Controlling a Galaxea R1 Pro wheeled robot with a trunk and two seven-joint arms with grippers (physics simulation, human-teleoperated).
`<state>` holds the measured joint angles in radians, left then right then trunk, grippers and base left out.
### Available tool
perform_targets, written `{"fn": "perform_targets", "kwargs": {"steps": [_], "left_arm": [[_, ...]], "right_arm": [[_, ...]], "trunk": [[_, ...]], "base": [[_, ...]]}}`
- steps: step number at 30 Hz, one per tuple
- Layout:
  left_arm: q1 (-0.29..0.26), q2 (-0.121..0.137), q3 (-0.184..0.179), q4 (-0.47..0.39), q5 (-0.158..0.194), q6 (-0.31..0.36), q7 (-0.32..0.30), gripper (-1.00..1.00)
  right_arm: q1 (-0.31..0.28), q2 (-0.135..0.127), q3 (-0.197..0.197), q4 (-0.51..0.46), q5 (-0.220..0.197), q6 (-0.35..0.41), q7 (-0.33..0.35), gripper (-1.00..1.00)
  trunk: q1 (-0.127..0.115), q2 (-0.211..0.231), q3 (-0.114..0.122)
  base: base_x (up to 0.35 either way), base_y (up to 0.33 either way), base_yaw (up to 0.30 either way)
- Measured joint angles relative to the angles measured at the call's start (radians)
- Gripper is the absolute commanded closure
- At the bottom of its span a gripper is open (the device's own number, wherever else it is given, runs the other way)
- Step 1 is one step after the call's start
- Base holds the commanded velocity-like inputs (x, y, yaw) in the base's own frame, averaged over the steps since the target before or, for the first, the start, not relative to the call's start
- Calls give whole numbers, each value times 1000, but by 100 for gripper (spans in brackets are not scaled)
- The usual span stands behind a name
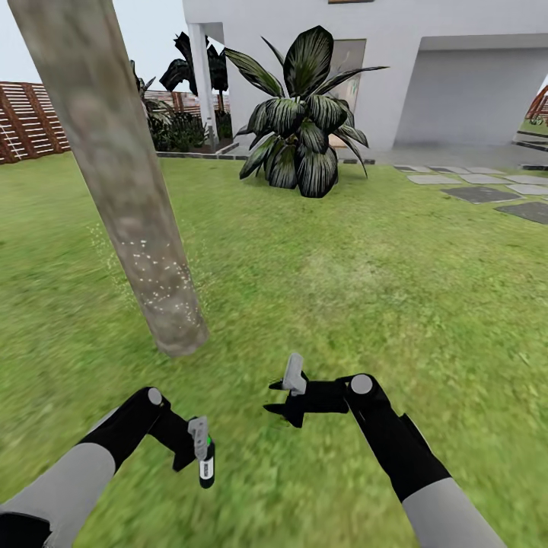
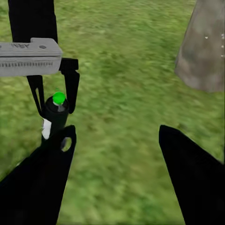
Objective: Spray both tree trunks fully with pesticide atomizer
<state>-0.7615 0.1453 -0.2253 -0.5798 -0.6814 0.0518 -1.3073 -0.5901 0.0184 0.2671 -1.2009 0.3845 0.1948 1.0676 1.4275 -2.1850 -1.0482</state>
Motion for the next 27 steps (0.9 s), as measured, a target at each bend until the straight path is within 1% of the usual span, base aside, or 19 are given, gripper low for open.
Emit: {"fn": "perform_targets", "kwargs": {"steps": [3,6,9,10,12,14,17,21,27], "left_arm": [[-2,-1,0,-6,0,-3,-21,100],[-8,-3,0,-12,2,-12,-54,100],[-23,-33,0,-14,2,-25,-66,100],[-29,-45,0,-15,2,-26,-67,100],[-41,-63,0,-15,2,-27,-72,100],[-50,-78,0,-15,2,-27,-87,100],[-56,-94,0,-16,2,-27,-95,100],[-70,-126,0,-15,-1,-24,-96,100],[-90,-147,-1,-15,-18,-19,-88,100]], "right_arm": [[0,0,1,4,3,0,-1,100],[-1,-1,1,6,3,0,-2,100],[-1,-2,3,6,7,-1,-2,100],[-1,-2,3,6,19,-1,-2,100],[-1,-2,3,7,54,-2,-1,100],[-1,-2,3,7,73,-3,0,100],[-1,-2,3,7,79,-3,-1,100],[-1,-2,3,8,80,-3,-1,100],[-1,0,4,7,79,-3,0,100]], "trunk": [[0,0,0],[0,0,0],[0,0,0],[0,0,0],[0,0,0],[0,0,0],[0,0,0],[0,0,0],[0,0,0]], "base": [[0,0,0],[0,0,0],[0,0,0],[0,0,0],[0,0,0],[0,0,0],[0,0,0],[0,0,0],[0,0,0]]}}
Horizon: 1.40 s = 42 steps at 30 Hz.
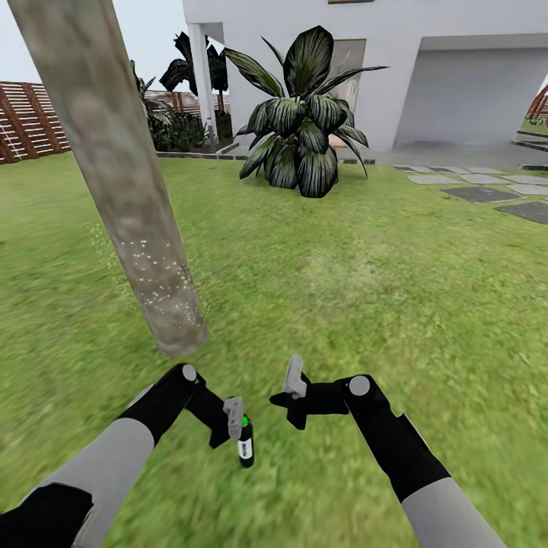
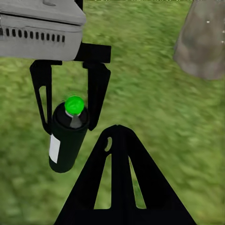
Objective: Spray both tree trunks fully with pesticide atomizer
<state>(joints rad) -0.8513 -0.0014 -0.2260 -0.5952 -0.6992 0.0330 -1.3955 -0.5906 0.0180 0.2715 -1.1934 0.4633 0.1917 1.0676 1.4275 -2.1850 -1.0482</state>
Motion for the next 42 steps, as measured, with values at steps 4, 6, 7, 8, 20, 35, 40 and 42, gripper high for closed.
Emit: {"fn": "perform_targets", "kwargs": {"steps": [4,6,7,8,20,35,40,42], "left_arm": [[-4,-16,1,0,-16,1,1,100],[-8,-22,1,-1,-16,0,1,100],[-9,-28,1,-1,-17,0,1,100],[-10,-32,1,-1,-17,0,1,100],[-38,-42,3,-7,-5,-4,-4,100],[-45,-64,8,-13,-1,-4,-7,100],[-44,-64,10,-27,15,-4,-8,100],[-44,-63,9,-27,35,-6,-8,100]], "right_arm": [[0,0,0,0,-1,0,0,100],[0,0,1,0,-1,0,0,100],[0,0,1,0,-2,0,0,100],[0,0,0,0,-2,0,0,100],[0,0,0,0,-2,0,0,100],[0,0,0,0,0,0,0,100],[0,0,0,0,0,0,0,100],[0,0,0,0,0,0,0,100]], "trunk": [[0,0,0],[0,0,0],[0,0,0],[0,0,0],[0,0,0],[0,0,0],[0,0,0],[0,0,0]], "base": [[0,0,0],[0,0,0],[0,0,0],[0,0,0],[0,0,0],[0,0,0],[0,0,0],[0,0,0]]}}
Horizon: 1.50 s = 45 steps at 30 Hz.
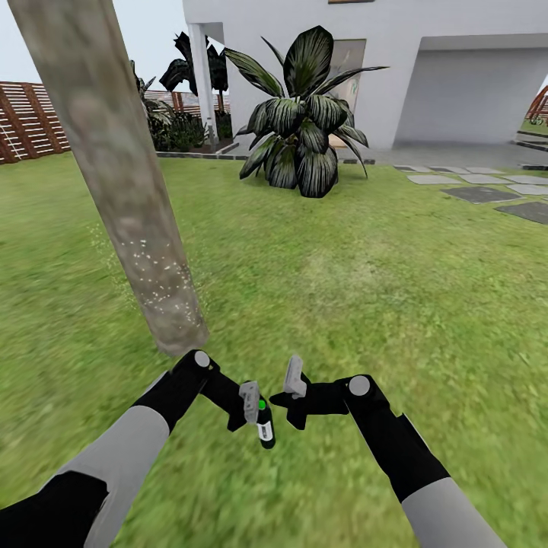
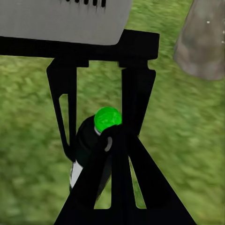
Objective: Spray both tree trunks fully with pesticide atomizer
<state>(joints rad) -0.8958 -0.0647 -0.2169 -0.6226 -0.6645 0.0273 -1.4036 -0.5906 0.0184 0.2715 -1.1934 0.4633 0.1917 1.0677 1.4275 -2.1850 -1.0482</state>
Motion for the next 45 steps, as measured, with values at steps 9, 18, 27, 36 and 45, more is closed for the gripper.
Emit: {"fn": "perform_targets", "kwargs": {"steps": [9,18,27,36,45], "left_arm": [[0,0,0,0,9,-1,0,100],[1,-2,0,0,14,-1,-1,100],[1,-14,1,0,14,-1,-2,100],[0,-19,0,-2,14,-1,-2,100],[1,-10,-8,4,-5,4,0,100]], "right_arm": [[0,0,-1,1,0,0,0,100],[0,0,-2,2,2,0,0,100],[0,0,-2,2,2,0,-1,100],[0,0,-3,2,2,0,-1,100],[0,-1,-3,2,2,0,0,100]], "trunk": [[0,0,0],[0,0,0],[0,0,0],[0,0,0],[0,0,0]], "base": [[0,0,0],[0,0,0],[0,0,0],[0,0,0],[0,0,0]]}}
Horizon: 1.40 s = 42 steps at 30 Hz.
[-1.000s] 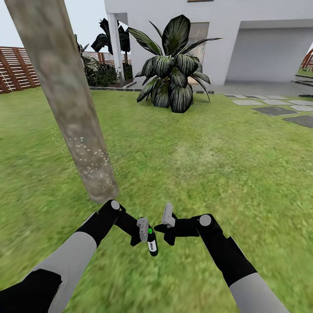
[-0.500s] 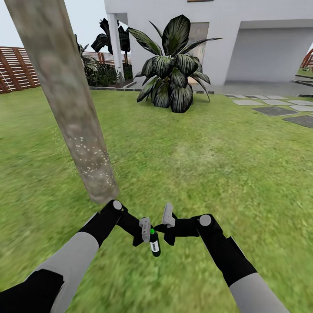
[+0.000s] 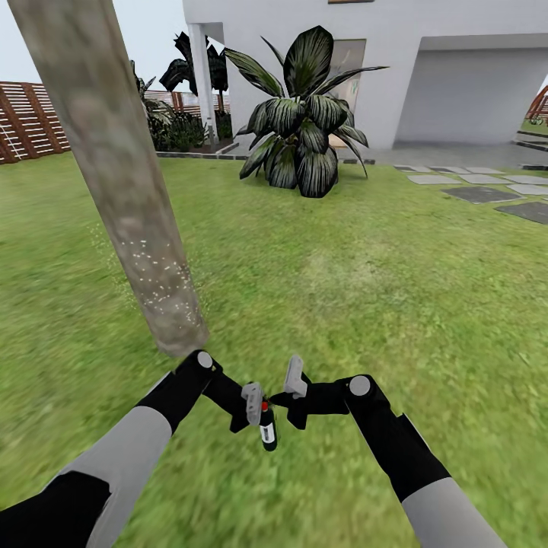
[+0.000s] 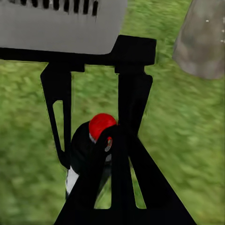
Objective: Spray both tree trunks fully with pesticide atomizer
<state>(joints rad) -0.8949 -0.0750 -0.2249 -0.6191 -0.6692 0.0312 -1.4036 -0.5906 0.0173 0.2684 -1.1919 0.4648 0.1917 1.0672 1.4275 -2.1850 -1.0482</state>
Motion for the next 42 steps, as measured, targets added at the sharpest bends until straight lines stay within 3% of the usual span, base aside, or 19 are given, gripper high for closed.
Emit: {"fn": "perform_targets", "kwargs": {"steps": [1,5,7,8,10,12,13,15,17,19,20,22,24,28,30,32,33,37,42], "left_arm": [[0,7,-1,2,-10,2,0,100],[10,86,7,6,-143,12,2,100],[15,133,17,4,-158,13,13,100],[17,162,53,3,-157,14,32,100],[26,182,172,10,-151,12,97,100],[63,187,290,13,-149,11,193,100],[85,186,344,14,-150,10,259,100],[133,181,412,15,-149,9,395,100],[174,170,455,25,-113,9,561,100],[199,160,489,92,3,5,751,100],[203,158,498,131,71,3,836,100],[208,147,504,212,194,-6,981,100],[210,133,505,277,249,-15,1084,100],[227,127,506,395,272,-65,1155,100],[252,129,509,436,296,-145,1168,100],[272,131,517,443,344,-178,1182,100],[277,135,519,444,356,-184,1185,100],[283,149,523,443,375,-188,1189,100],[283,149,527,444,376,-188,1189,100]], "right_arm": [[0,0,0,0,0,0,0,100],[0,0,-3,0,0,0,-1,100],[0,-1,-5,1,-1,-1,-5,100],[1,-4,-6,11,-2,-1,-7,100],[2,-7,-40,46,-4,-1,-10,100],[3,-5,-153,97,-4,-1,-22,100],[4,-4,-237,123,-4,-3,-48,100],[6,-3,-388,162,-5,-5,-137,100],[20,-2,-500,193,-5,-14,-286,100],[55,0,-553,206,-12,-49,-456,100],[69,8,-561,209,-23,-76,-532,-100],[105,39,-569,225,-44,-125,-686,-100],[126,51,-570,248,-53,-151,-770,-100],[133,57,-572,264,-98,-159,-799,-100],[135,65,-574,322,-164,-160,-801,-100],[135,66,-589,385,-249,-160,-802,-100],[135,66,-594,402,-271,-160,-802,-100],[135,65,-598,425,-293,-165,-803,-100],[135,67,-595,429,-295,-246,-1046,-100]], "trunk": [[0,0,0],[0,0,0],[0,0,0],[0,0,0],[0,0,0],[0,0,0],[0,0,0],[0,0,0],[0,0,0],[0,0,0],[0,0,0],[0,0,0],[0,0,0],[0,0,0],[0,0,0],[0,0,0],[0,0,0],[0,0,0],[0,0,1]], "base": [[0,0,0],[0,0,0],[0,0,0],[0,0,0],[0,0,0],[0,0,0],[0,0,0],[0,0,0],[0,0,0],[0,0,0],[0,0,0],[0,0,0],[0,0,0],[0,0,0],[0,0,0],[0,0,0],[0,0,0],[0,0,0],[0,0,-84]]}}
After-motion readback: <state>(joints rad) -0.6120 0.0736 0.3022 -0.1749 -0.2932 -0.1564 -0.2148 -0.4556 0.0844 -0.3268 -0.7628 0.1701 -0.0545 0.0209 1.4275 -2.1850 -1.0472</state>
